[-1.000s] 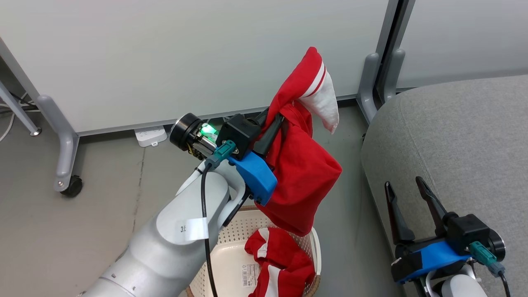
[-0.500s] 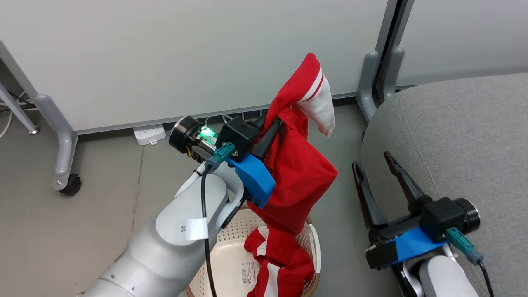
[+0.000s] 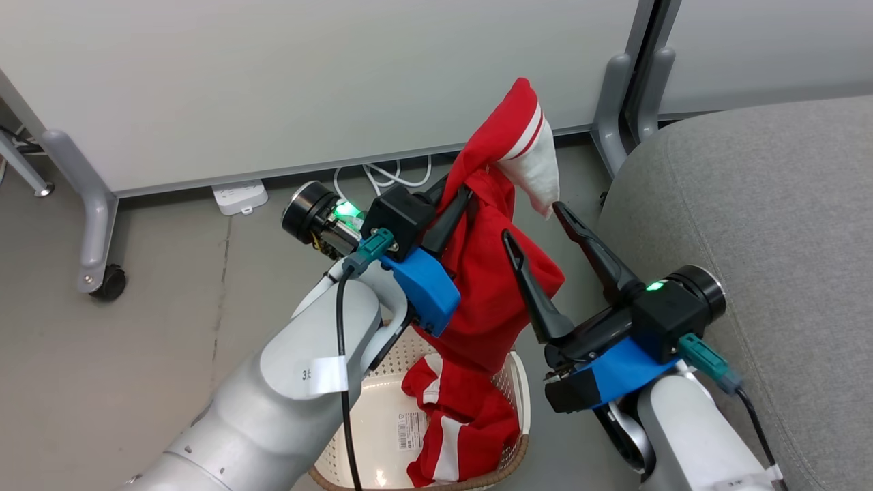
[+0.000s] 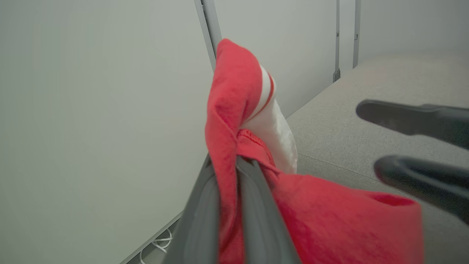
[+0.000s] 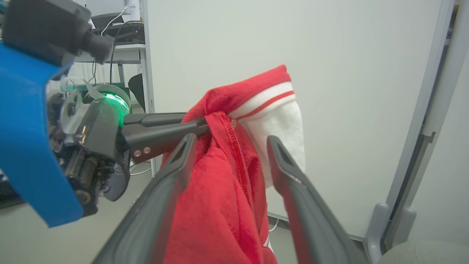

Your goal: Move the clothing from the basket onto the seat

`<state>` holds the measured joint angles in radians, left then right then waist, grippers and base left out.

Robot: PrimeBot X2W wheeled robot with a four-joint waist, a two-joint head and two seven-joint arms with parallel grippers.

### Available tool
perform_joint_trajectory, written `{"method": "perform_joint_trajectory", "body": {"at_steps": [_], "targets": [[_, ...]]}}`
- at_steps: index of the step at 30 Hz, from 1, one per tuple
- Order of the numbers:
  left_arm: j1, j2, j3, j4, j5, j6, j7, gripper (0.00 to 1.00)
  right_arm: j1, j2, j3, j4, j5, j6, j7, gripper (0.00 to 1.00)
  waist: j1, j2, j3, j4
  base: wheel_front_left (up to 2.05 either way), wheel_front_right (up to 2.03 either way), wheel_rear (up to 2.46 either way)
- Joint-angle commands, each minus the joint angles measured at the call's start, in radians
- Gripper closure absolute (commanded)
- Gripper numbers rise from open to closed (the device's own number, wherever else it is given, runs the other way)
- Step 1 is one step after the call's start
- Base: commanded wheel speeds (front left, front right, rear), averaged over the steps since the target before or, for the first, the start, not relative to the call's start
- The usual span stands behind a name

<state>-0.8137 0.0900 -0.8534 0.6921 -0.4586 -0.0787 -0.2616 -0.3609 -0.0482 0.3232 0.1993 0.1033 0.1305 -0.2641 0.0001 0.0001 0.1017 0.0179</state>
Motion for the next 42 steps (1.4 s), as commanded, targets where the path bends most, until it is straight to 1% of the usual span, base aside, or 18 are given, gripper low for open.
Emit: {"method": "perform_joint_trajectory", "body": {"at_steps": [1, 11, 19, 25, 26, 27, 33, 42], "targets": [[-0.017, -0.001, 0.001, -0.006, 0.001, 0.004, -0.005, 1.0, -0.014, -0.004, 0.006, 0.01, 0.003, 0.0, -0.001, 0.0, -0.0001, -0.0001, 0.007, 0.003, 0.0, 0.0, 0.0], [-0.04, -0.014, -0.002, -0.021, 0.01, -0.002, -0.005, 1.0, -0.094, -0.004, 0.031, 0.184, 0.009, 0.0, -0.001, 0.0, -0.0001, -0.0001, 0.041, 0.021, 0.0, 0.0, 0.0], [-0.052, -0.02, -0.001, -0.035, 0.016, -0.005, -0.005, 1.0, -0.134, -0.004, 0.06, 0.288, 0.104, 0.0, -0.001, 0.0, -0.0001, -0.0001, 0.055, 0.032, 0.0, 0.0, 0.0], [-0.057, -0.024, 0.004, -0.042, 0.019, -0.007, -0.005, 1.0, -0.173, -0.004, 0.106, 0.348, 0.153, 0.0, -0.001, 0.0, -0.0001, -0.0001, 0.064, 0.037, 0.0, 0.0, 0.0], [-0.056, -0.025, 0.005, -0.042, 0.02, -0.007, -0.005, 1.0, -0.179, -0.004, 0.112, 0.357, 0.165, 0.0, -0.001, 0.55, -0.0001, -0.0001, 0.064, 0.038, 0.0, 0.0, 0.0], [-0.057, -0.026, 0.007, -0.043, 0.02, -0.007, -0.005, 1.0, -0.186, -0.004, 0.12, 0.366, 0.176, 0.0, -0.001, 1.0, -0.0001, -0.0001, 0.065, 0.039, 0.0, 0.0, 0.0], [-0.049, -0.028, 0.014, -0.042, 0.023, -0.009, -0.005, 1.0, -0.204, -0.004, 0.136, 0.383, 0.208, 0.0, -0.001, 1.0, -0.0001, -0.0001, 0.062, 0.039, 0.0, 0.0, 0.0], [-0.037, -0.029, 0.021, -0.034, 0.029, -0.013, -0.005, 1.0, -0.196, -0.004, 0.136, 0.375, 0.209, 0.0, -0.001, 1.0, -0.0001, -0.0001, 0.053, 0.034, 0.0, 0.0, 0.0]]}}
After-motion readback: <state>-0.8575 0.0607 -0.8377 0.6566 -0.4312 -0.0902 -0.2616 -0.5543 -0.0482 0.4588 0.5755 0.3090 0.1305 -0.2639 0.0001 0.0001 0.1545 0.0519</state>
